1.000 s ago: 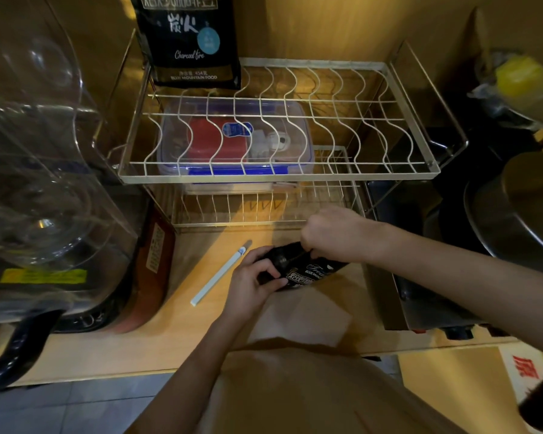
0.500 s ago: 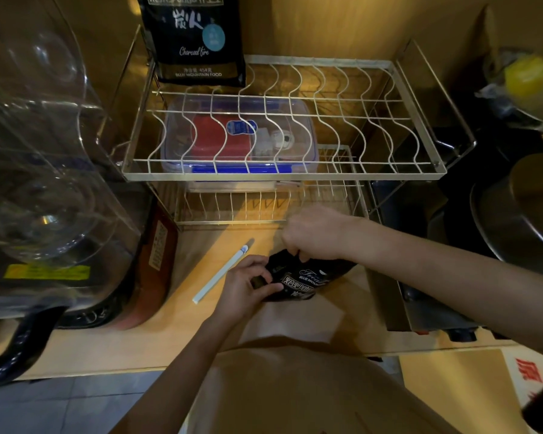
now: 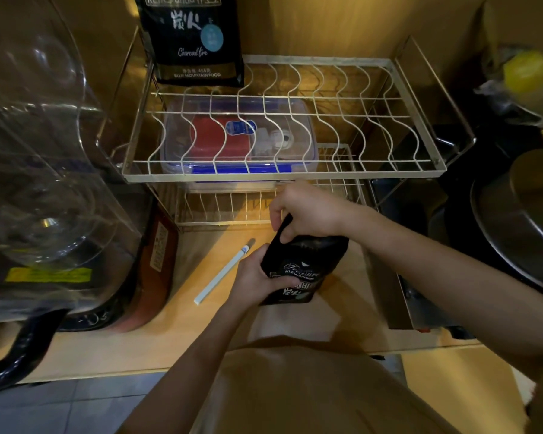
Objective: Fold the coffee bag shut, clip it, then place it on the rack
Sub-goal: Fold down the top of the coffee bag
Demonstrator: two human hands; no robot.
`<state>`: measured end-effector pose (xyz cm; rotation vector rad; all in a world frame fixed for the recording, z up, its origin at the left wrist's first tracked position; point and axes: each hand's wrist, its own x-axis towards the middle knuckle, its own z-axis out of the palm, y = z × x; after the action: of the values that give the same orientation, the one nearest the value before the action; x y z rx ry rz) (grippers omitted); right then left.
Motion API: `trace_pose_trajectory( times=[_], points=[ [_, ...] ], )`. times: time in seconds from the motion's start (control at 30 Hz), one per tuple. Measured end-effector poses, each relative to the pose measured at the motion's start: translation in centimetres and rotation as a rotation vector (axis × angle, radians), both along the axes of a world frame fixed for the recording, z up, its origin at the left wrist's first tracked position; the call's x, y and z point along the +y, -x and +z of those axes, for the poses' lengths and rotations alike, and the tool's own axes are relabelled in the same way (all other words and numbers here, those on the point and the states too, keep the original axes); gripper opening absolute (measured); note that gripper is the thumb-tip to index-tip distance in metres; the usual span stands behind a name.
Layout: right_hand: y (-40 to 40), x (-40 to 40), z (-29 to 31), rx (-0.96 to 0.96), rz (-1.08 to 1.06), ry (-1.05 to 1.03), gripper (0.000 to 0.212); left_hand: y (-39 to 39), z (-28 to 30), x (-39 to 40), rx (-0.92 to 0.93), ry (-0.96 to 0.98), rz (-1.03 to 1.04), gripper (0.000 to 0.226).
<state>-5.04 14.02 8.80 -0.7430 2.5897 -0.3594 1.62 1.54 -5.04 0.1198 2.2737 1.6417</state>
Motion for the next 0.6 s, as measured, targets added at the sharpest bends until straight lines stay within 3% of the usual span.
trace_pose_trajectory(
  times=[0.13,0.3,0.43,0.53,0.6],
  points=[
    [-0.3,-0.1,-0.9,-0.038,0.008,0.075,0.018,0.0,-0.1,-0.2,0.002,0.022,0.001,0.054],
    [0.5,0.4,-1.2,-0.145,-0.001,0.161,0.018,0.5,0.3,-0.5,-0.065,-0.013,-0.050,0.067],
    [0.4,0.8,-1.5,-0.245,-0.052,0.244,0.025,1.8,1.4,-0.9,-0.123,-0.106,-0.075,0.053],
    [0.3,2.0,-1.2,-0.436,-0.166,0.351,0.031,2.5,2.3,-0.8,-0.128,-0.150,-0.081,0.033],
    [0.2,2.8,-1.2,-0.449,-0.153,0.322,0.031,2.7,2.5,-0.8,-0.135,-0.171,-0.071,0.026]
  ],
)
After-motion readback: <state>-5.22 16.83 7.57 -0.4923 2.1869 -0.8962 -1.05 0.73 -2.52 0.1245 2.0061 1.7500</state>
